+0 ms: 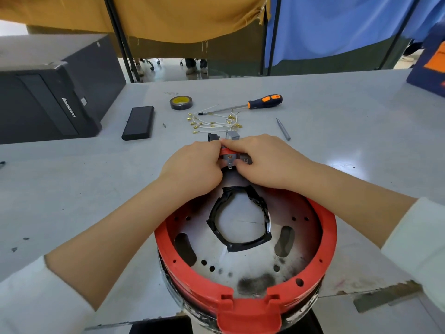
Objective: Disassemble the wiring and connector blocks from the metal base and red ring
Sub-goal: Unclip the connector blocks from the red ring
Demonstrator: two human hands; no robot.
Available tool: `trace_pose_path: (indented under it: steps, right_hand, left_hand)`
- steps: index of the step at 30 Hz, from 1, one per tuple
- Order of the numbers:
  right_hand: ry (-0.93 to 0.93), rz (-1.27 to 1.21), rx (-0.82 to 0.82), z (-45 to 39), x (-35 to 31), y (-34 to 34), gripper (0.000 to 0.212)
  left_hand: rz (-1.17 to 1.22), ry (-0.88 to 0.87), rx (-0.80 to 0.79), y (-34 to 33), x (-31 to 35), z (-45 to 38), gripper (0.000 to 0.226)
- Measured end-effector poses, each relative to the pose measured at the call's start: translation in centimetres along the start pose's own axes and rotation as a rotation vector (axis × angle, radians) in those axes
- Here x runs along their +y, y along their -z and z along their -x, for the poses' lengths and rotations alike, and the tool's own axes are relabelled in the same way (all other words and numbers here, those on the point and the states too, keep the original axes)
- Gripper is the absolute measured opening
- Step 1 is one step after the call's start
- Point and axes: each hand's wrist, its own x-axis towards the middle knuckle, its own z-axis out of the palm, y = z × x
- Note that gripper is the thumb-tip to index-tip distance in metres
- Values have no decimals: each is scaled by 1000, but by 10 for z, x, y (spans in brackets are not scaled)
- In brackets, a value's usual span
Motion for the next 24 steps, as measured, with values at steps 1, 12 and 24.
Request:
trace_pose_path:
  steps: [1,12,24]
  right_hand:
    - [10,10,9,0,0,-1,50]
    - [25,92,69,-4,3,-9,51]
    - [14,8,39,-1,2,-2,46]
  left_hand:
    - [-10,7,12,-1,1,1,21]
    - [-80,50,65,1,10,1,4]
    - [-39,3,34,-1,3,-1,18]
